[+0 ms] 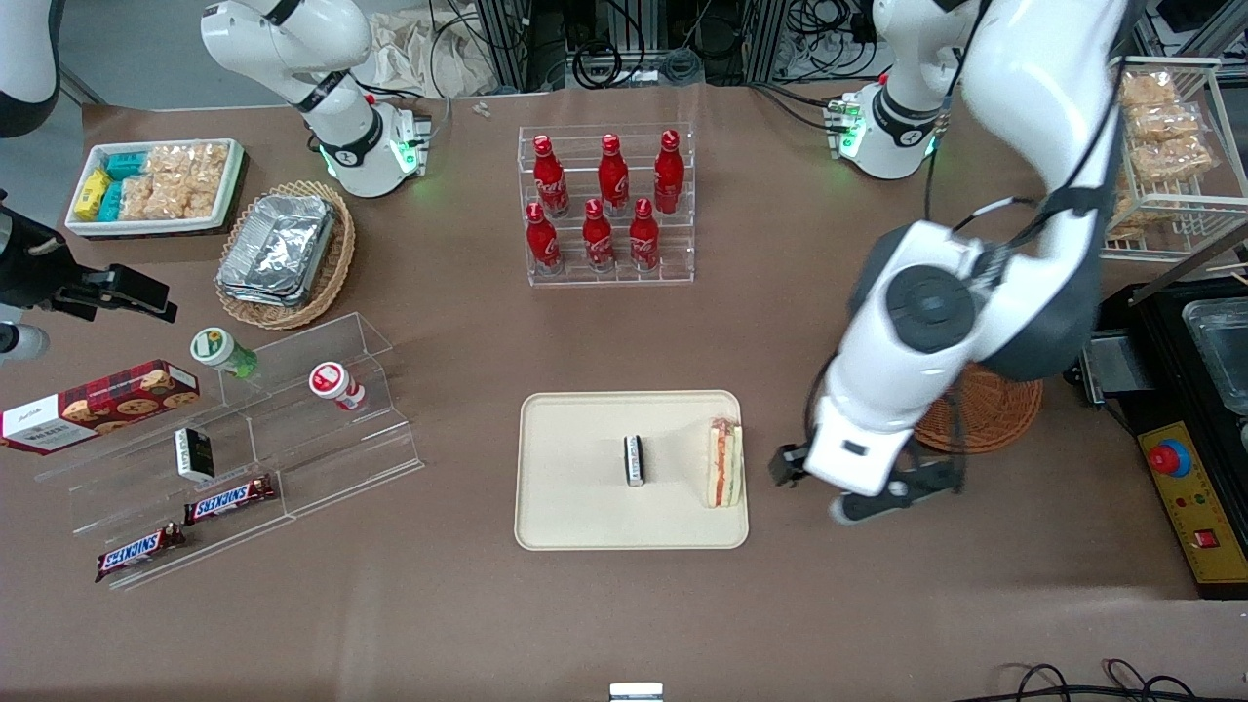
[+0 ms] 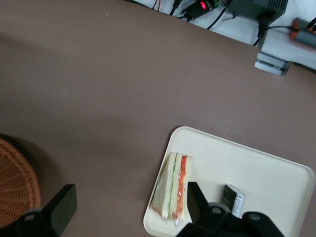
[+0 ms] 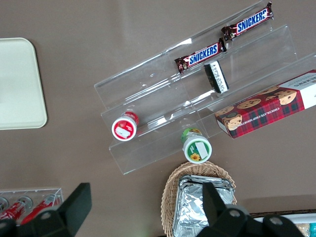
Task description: Place sandwich from basket to tray
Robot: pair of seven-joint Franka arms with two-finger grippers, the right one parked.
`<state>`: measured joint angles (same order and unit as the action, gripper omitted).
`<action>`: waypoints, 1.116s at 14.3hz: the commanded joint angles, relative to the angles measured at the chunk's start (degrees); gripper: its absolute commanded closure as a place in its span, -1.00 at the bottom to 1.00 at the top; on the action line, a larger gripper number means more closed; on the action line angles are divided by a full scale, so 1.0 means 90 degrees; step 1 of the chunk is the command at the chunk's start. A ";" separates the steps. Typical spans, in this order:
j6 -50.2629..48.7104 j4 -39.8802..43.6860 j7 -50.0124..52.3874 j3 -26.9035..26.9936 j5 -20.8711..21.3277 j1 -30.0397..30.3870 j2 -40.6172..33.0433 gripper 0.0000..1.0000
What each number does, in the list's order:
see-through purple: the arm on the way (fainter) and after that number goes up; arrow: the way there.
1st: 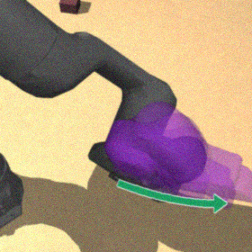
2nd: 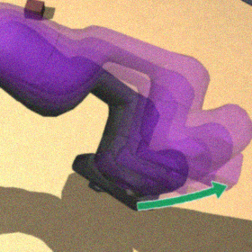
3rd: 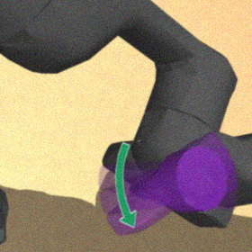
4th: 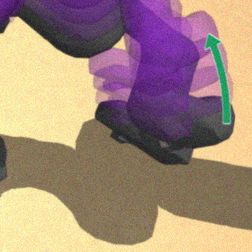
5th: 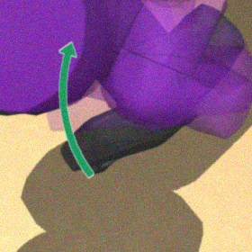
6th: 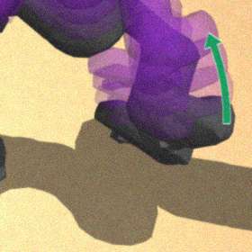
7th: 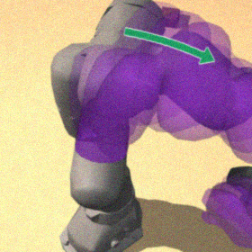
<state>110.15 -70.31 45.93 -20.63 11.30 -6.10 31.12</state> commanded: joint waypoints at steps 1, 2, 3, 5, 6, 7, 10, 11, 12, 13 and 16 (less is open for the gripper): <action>-0.0244 -0.0352 -0.0795 -0.0023 -0.1038 0.0822 -0.0702 -0.98; -0.0701 -0.0468 -0.0864 -0.0003 -0.1070 0.0941 -0.0956 -0.98; -0.0918 -0.0585 -0.0865 0.0006 -0.1060 0.1058 -0.1074 -0.98; -0.0872 -0.0839 -0.0942 0.0016 -0.1080 0.1360 -0.1182 -0.98; -0.0900 -0.1043 -0.1330 0.0239 -0.1128 0.1371 -0.1318 -0.98; -0.0920 -0.1442 -0.2030 0.0811 -0.1216 0.1149 -0.1697 -0.98; -0.0861 -0.2916 -0.3576 0.2561 -0.1705 0.0008 -0.2869 -0.99; -0.0910 -0.3143 -0.4063 0.2971 -0.1705 -0.0257 -0.3066 -0.99; -0.0959 -0.3135 -0.4358 0.2995 -0.1724 -0.0230 -0.3058 -1.00; -0.0959 -0.3058 -0.4487 0.2975 -0.1705 -0.0259 -0.3038 -1.00; -0.1397 -0.2405 -0.5342 0.2985 -0.1239 -0.0240 -0.2756 -1.00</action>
<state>100.34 -94.92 3.96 5.17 -2.59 -7.22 4.90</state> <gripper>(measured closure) 0.000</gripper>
